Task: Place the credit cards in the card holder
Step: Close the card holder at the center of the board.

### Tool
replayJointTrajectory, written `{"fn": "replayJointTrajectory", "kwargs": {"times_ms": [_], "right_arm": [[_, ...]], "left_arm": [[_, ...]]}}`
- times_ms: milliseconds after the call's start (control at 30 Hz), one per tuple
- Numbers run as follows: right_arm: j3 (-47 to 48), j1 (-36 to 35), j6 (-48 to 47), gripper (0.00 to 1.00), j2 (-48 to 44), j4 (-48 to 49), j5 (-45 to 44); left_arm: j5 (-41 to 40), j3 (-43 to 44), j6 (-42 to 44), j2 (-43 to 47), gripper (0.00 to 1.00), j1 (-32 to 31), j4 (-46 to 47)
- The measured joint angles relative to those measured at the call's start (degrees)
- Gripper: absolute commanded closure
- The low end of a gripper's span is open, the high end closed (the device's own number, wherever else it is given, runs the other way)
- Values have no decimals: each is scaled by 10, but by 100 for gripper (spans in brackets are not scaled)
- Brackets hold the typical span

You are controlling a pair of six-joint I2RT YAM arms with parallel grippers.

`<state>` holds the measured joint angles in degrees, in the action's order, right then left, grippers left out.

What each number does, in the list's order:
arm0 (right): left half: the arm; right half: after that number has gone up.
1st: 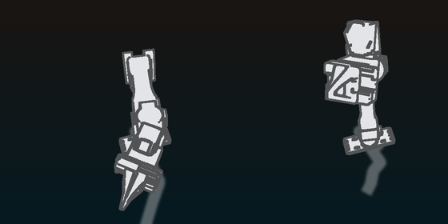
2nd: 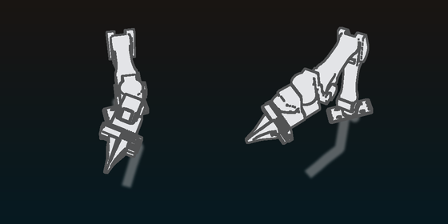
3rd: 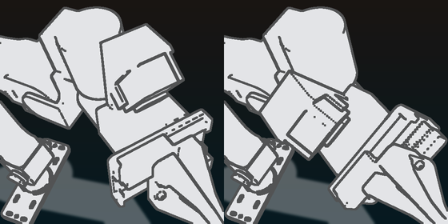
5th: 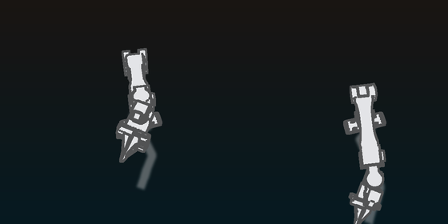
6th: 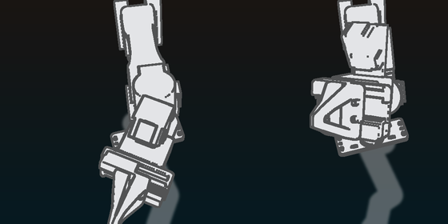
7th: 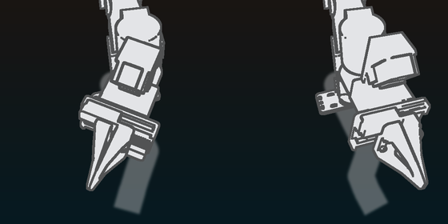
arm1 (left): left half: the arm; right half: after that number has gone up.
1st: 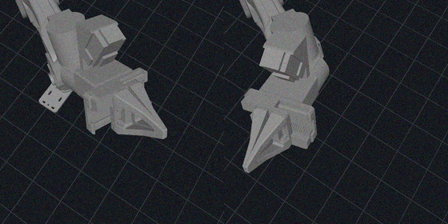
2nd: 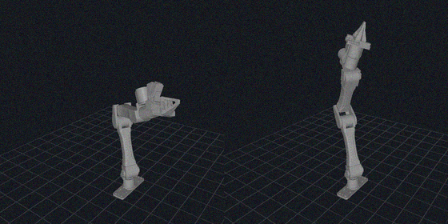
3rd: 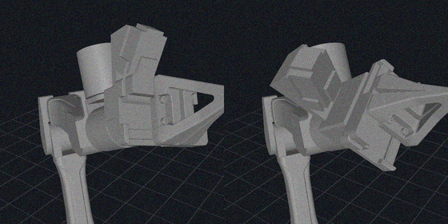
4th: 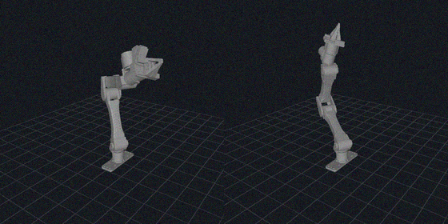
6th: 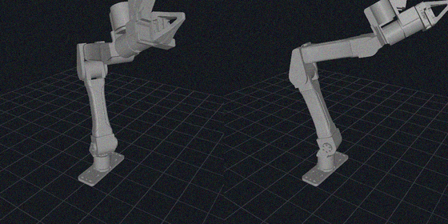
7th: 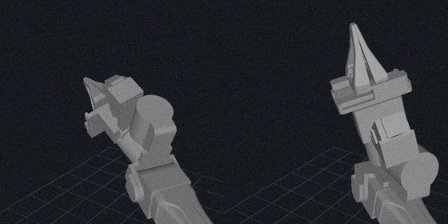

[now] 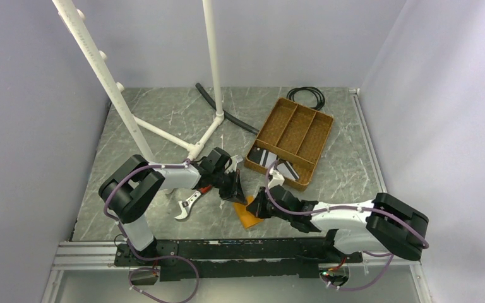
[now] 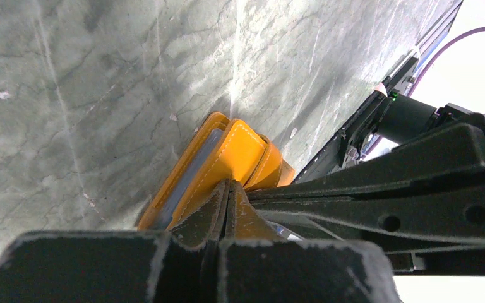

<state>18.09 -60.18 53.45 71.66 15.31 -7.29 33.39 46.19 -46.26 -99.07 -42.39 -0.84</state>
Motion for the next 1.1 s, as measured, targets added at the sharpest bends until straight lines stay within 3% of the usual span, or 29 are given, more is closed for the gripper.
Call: {"fn": "replayJointTrajectory", "kwargs": {"times_ms": [267, 667, 900, 1100], "right_arm": [[-86, 60, 64, 100, 25, 172, 80], [-139, 154, 118, 100, 208, 464, 226], [-148, 168, 127, 100, 302, 604, 257], [-150, 174, 233, 100, 363, 678, 250]], "left_arm": [[-3, 0, 0, 0, 100, 0, 4], [-16, 1, 1, 5, 100, -1, -5], [-29, 8, 8, 10, 100, -1, -26], [-50, 8, 21, 29, 100, -1, -61]]}}
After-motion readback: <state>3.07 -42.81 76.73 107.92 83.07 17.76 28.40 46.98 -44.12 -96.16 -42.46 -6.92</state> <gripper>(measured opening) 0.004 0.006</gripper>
